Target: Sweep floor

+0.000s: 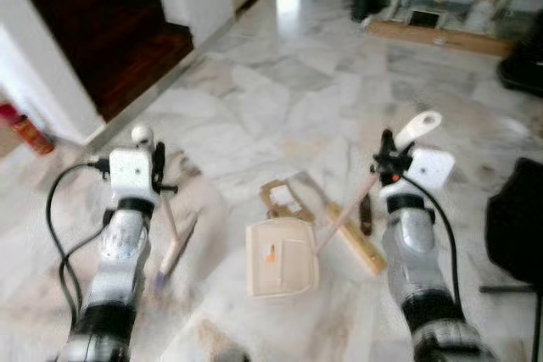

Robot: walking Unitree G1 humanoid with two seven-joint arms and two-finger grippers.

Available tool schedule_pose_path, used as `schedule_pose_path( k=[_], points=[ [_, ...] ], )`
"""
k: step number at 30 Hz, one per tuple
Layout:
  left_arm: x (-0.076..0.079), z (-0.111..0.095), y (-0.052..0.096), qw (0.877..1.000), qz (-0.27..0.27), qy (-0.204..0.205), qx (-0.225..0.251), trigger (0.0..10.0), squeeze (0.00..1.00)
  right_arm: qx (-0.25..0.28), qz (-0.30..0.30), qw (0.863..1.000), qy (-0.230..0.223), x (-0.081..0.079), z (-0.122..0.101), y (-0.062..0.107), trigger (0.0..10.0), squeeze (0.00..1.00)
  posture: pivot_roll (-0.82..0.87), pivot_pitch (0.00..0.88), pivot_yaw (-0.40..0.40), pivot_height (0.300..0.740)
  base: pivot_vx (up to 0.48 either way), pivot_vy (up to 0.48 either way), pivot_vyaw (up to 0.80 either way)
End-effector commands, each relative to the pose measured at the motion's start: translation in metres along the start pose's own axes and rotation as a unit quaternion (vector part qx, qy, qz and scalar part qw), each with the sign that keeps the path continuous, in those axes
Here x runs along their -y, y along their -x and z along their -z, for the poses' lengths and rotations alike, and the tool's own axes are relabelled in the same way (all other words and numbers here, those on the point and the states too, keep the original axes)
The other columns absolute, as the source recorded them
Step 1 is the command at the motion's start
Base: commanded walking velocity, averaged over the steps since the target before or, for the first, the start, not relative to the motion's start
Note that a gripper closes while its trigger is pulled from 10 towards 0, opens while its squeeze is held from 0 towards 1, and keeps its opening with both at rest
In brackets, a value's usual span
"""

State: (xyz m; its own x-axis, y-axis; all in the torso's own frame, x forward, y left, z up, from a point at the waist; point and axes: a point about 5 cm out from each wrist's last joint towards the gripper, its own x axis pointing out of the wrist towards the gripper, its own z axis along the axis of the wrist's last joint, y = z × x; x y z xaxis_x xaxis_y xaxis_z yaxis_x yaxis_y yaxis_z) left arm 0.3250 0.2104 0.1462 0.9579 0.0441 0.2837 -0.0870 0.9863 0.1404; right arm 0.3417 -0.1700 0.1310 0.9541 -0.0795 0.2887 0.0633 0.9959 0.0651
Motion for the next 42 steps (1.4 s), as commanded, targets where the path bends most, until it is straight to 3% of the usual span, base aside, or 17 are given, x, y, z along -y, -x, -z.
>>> schedule_pose_path(
  k=[1, 18, 34, 42],
  points=[
    [-0.001, -0.011, -0.005, 1.0, 0.002, -0.007, 0.025, 10.0, 0.0, 0.023, 0.007, 1.0, -0.003, 0.003, -0.009, -0.003, 10.0, 0.0, 0.08, 0.12, 0.044, 0.74, 0.0, 0.0, 0.8],
    [-0.001, -0.011, -0.003, 1.0, 0.003, -0.009, 0.022, 10.0, 0.0, 0.016, 0.0, 1.0, -0.008, 0.001, -0.008, -0.003, 10.0, 0.0, 0.08, 0.126, 0.037, 0.74, 0.0, 0.0, 0.8],
    [0.003, -0.009, 0.001, 1.0, 0.009, -0.008, 0.017, 10.0, 0.0, 0.007, -0.017, 1.0, -0.012, -0.004, -0.006, -0.002, 10.0, 0.0, 0.08, 0.118, 0.037, 0.74, 0.0, 0.0, 0.0],
    [0.003, -0.007, 0.004, 1.0, 0.009, -0.01, 0.015, 10.0, 0.0, 0.005, -0.024, 1.0, -0.011, -0.008, -0.005, -0.003, 10.0, 0.0, 0.09, 0.11, 0.032, 0.74, 0.0, 0.0, 0.75]
  ],
)
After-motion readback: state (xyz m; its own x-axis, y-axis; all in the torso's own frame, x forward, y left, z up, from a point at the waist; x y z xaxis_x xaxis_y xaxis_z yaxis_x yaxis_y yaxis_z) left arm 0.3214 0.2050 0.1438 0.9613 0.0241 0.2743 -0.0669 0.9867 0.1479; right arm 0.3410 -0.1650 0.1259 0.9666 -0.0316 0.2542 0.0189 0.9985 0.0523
